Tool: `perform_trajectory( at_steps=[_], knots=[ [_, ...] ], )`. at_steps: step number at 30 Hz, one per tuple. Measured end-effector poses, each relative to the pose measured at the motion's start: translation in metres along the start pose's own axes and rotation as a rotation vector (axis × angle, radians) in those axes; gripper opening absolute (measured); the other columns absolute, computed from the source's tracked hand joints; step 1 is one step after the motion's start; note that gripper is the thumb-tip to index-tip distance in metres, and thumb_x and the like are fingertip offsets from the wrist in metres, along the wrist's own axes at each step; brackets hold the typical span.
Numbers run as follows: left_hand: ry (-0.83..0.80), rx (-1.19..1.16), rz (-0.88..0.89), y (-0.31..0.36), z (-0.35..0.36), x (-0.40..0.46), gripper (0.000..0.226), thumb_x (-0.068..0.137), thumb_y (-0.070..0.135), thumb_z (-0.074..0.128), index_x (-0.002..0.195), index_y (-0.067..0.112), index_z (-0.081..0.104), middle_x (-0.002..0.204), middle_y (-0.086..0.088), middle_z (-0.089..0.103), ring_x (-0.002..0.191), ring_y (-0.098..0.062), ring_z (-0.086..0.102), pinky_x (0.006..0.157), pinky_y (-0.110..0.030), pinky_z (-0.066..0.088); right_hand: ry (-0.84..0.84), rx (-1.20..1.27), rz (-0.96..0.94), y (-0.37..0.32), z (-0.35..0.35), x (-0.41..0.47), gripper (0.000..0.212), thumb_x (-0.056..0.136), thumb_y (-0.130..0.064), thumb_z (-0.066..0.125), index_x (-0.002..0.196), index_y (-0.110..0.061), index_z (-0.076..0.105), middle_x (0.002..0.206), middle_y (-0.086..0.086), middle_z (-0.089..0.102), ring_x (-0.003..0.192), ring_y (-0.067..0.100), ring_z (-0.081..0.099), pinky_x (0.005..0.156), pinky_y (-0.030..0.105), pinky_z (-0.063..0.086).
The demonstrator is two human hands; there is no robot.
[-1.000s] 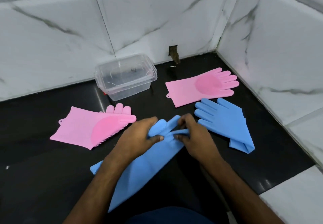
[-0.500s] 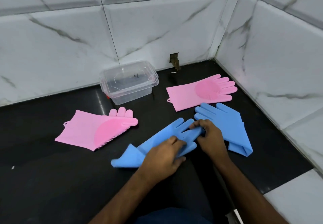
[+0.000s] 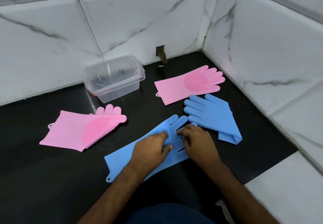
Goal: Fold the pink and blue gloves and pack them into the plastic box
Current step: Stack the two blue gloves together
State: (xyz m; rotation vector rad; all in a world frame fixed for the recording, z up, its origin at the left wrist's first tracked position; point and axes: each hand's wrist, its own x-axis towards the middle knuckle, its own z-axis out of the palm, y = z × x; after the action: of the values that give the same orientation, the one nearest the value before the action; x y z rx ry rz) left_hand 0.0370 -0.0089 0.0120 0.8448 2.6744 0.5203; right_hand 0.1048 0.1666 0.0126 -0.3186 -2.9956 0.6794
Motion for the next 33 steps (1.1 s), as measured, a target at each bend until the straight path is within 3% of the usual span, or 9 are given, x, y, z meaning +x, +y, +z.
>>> perform_trajectory(
  at_steps=[4,7,11,18,23,26,29,31,33],
  knots=[
    [0.06,-0.075,0.076,0.016,0.0,0.016,0.038,0.098,0.05,0.056,0.13,0.03,0.057,0.114,0.01,0.064,0.1,-0.015,0.065,0.08,-0.033,0.053,0.124,0.045,0.034,0.01,-0.005,-0.001,0.028,0.096,-0.012,0.061,0.12,-0.023,0.071,0.113,-0.004,0.066,0.105,0.018,0.06,0.089,0.037,0.049],
    [0.077,-0.123,0.147,0.03,0.001,0.03,0.042,0.098,0.048,0.058,0.134,0.028,0.056,0.12,0.007,0.064,0.101,-0.015,0.065,0.084,-0.038,0.056,0.25,-0.133,0.143,0.035,-0.013,0.003,0.038,0.09,-0.009,0.068,0.126,-0.022,0.068,0.123,0.001,0.063,0.112,0.025,0.056,0.088,0.042,0.048],
    [0.061,-0.23,0.159,0.046,0.003,0.042,0.044,0.096,0.048,0.061,0.134,0.028,0.054,0.125,0.007,0.062,0.107,-0.015,0.064,0.092,-0.04,0.054,0.125,-0.26,0.238,0.07,-0.021,0.013,0.04,0.096,-0.028,0.064,0.135,-0.025,0.061,0.134,0.0,0.057,0.124,0.025,0.049,0.101,0.043,0.038],
    [-0.008,-0.499,0.1,0.048,0.008,0.037,0.065,0.092,0.054,0.065,0.148,0.026,0.047,0.147,0.011,0.054,0.135,-0.008,0.051,0.113,-0.035,0.044,0.393,-0.249,0.213,0.064,-0.04,0.025,0.019,0.1,-0.024,0.057,0.108,-0.014,0.071,0.1,0.004,0.068,0.086,0.027,0.063,0.07,0.037,0.047],
    [0.048,-0.687,0.118,0.054,-0.008,0.033,0.071,0.093,0.052,0.065,0.154,0.031,0.034,0.153,0.015,0.046,0.14,0.003,0.041,0.111,-0.017,0.033,0.682,0.02,0.126,0.011,-0.088,0.021,0.012,0.103,-0.025,0.053,0.107,-0.018,0.062,0.099,-0.001,0.062,0.088,0.022,0.057,0.07,0.037,0.047],
    [0.125,-0.915,0.142,0.062,-0.029,0.033,0.055,0.092,0.05,0.067,0.139,0.047,0.039,0.138,0.028,0.051,0.127,0.018,0.045,0.103,-0.011,0.039,0.745,0.288,0.016,-0.026,-0.112,0.013,0.014,0.105,-0.032,0.049,0.102,-0.023,0.058,0.086,-0.01,0.059,0.076,0.013,0.056,0.067,0.025,0.044],
    [0.179,-1.305,0.136,0.065,-0.055,0.032,0.052,0.087,0.047,0.072,0.131,0.024,0.057,0.119,0.017,0.069,0.111,-0.001,0.063,0.089,-0.018,0.052,0.665,0.561,-0.014,-0.053,-0.123,0.009,0.019,0.105,-0.039,0.049,0.095,-0.027,0.059,0.075,-0.008,0.059,0.065,0.006,0.053,0.06,0.015,0.04],
    [0.19,-1.45,0.143,0.059,-0.069,0.032,0.041,0.09,0.042,0.073,0.12,0.015,0.067,0.112,0.006,0.076,0.105,-0.013,0.07,0.084,-0.02,0.055,0.549,0.83,0.038,-0.064,-0.122,0.01,0.024,0.104,-0.039,0.051,0.092,-0.022,0.063,0.08,0.001,0.062,0.069,0.008,0.052,0.065,0.025,0.045],
    [0.151,-1.536,0.13,0.05,-0.077,0.03,0.037,0.09,0.033,0.073,0.115,0.007,0.067,0.105,-0.012,0.076,0.09,-0.025,0.072,0.078,-0.034,0.06,0.439,1.108,0.135,-0.071,-0.117,0.01,0.024,0.104,-0.033,0.054,0.094,-0.015,0.066,0.089,0.013,0.066,0.077,0.014,0.056,0.07,0.035,0.049]
  ],
)
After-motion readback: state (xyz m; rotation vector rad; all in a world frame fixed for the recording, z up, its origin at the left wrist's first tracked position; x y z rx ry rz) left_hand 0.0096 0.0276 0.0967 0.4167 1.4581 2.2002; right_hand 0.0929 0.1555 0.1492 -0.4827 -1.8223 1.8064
